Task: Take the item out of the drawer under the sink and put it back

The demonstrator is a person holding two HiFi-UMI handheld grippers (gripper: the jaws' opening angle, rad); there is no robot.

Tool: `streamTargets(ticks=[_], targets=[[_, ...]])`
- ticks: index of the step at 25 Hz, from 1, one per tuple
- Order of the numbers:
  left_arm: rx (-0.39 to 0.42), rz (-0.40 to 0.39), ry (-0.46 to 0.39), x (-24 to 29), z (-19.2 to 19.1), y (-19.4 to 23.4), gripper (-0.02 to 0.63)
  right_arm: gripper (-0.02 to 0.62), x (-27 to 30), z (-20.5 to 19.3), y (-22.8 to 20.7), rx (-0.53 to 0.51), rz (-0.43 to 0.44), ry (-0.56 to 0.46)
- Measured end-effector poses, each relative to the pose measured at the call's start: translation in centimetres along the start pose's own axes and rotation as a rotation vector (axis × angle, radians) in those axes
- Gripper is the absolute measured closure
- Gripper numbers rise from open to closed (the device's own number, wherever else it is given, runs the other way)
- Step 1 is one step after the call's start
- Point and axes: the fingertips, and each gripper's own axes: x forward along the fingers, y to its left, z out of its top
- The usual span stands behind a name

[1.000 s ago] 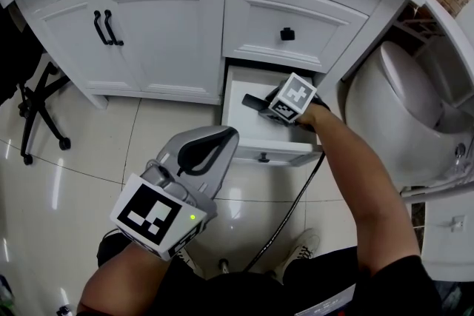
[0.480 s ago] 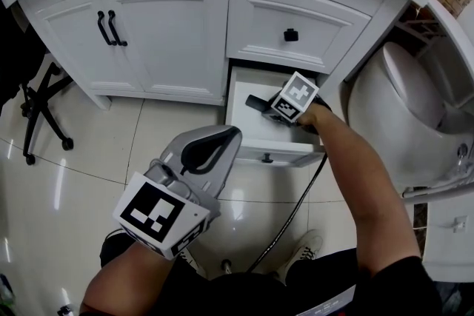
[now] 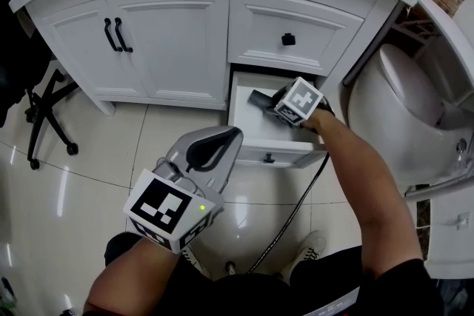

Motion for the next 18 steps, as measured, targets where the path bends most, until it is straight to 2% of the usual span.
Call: streamTargets(ticks=[7, 12, 18], targets=[[0.018, -0.01, -0.013, -0.2, 0.4, -0.5, 0.6, 0.43, -4.6, 1.8, 0.5, 0.018, -0.041, -0.119], [0.021, -0.007, -0.017, -0.4, 0.5, -0.6, 0.6, 0.43, -10.1, 3.5, 1.0, 0.087, -0.1, -0.281], [0.034, -0.009, -0.01, -0.5, 0.3, -0.6, 0.6, 0.43, -16.9, 4.2, 4.5, 0.162, -0.107, -0.467]])
